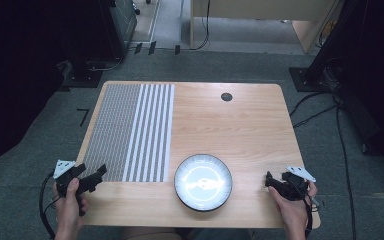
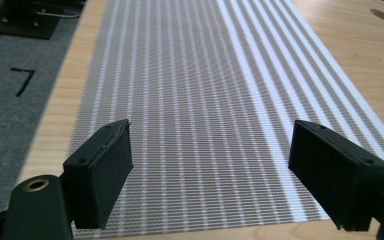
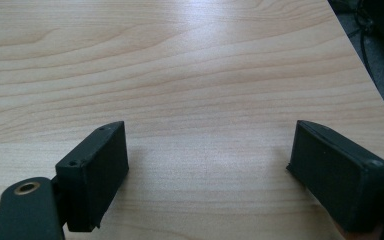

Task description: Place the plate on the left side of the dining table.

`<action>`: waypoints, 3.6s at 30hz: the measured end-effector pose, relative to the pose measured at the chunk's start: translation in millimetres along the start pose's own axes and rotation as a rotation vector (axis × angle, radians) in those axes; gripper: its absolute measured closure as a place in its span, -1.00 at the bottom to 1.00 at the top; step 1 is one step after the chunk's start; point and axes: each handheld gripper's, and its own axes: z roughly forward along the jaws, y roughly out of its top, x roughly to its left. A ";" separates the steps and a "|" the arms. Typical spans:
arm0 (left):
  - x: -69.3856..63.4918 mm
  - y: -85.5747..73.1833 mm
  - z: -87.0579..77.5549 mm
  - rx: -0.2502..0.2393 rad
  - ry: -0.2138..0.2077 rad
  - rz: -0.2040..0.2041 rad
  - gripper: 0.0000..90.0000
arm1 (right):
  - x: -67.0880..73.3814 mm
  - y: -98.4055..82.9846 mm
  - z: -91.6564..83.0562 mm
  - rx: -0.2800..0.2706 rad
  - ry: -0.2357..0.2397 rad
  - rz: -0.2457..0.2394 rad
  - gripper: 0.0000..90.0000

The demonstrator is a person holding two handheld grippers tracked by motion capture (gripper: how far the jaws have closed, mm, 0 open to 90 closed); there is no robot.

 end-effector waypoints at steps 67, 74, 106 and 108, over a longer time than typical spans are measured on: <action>-178.0 -27.3 26.9 0.065 -0.431 0.178 0.19 | 118.5 -2.3 -41.5 -0.034 0.433 -0.013 0.76; -186.5 -33.0 30.8 0.102 -0.462 0.210 0.25 | 118.9 -4.4 -40.7 -0.032 0.431 -0.032 0.75; -187.8 -41.3 40.4 0.147 -0.417 0.208 0.44 | 93.5 -4.4 -26.9 0.087 0.660 0.289 0.80; -187.7 -40.6 40.1 0.144 -0.416 0.208 0.45 | 92.3 -4.4 -25.5 0.088 0.671 0.297 0.80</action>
